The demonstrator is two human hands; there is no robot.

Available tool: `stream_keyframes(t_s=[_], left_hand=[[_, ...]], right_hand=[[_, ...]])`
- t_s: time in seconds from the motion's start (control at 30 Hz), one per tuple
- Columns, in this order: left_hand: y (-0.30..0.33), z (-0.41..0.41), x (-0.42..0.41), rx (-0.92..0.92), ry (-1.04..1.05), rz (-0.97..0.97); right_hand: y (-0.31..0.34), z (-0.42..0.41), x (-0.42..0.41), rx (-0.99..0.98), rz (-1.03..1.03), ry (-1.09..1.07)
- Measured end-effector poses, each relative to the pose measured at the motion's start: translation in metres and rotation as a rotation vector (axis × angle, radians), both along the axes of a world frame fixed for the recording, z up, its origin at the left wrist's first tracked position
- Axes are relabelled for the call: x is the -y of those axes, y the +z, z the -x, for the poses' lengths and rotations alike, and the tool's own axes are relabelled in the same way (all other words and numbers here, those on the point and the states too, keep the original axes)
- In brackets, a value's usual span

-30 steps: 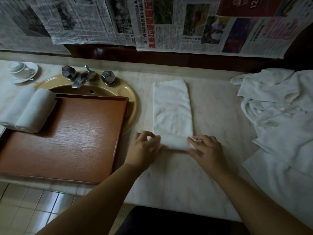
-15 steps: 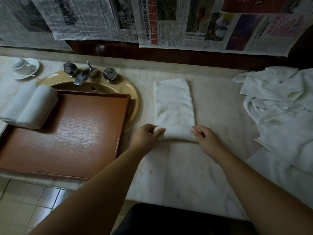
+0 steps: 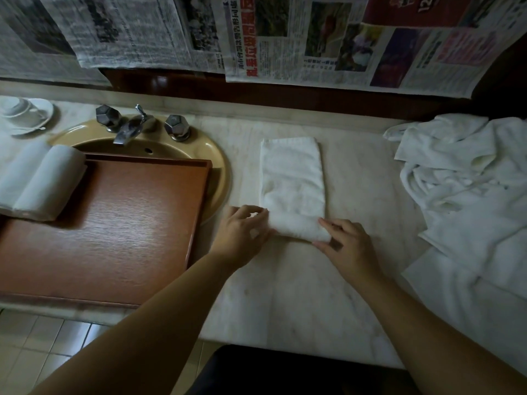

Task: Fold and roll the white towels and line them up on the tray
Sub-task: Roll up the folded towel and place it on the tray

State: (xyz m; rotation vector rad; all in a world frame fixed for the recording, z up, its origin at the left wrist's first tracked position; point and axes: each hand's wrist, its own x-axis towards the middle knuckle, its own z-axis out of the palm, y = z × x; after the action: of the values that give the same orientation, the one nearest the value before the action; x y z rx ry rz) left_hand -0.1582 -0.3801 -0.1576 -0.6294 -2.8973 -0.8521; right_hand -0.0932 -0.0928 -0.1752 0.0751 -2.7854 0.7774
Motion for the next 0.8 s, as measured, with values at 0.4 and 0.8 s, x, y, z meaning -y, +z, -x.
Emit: stream_keyframes(t_s=[0.4,0.8], left_hand=[[0.021,0.032,-0.020,0.532,0.231,-0.105],[0.027,0.041,-0.043,0.371,0.413,-0.113]], right_hand=[[0.014,0.029,-0.001,0.397,0.231,-0.118],[0.042,0.068,-0.008,0.688,0.303,-0.131]])
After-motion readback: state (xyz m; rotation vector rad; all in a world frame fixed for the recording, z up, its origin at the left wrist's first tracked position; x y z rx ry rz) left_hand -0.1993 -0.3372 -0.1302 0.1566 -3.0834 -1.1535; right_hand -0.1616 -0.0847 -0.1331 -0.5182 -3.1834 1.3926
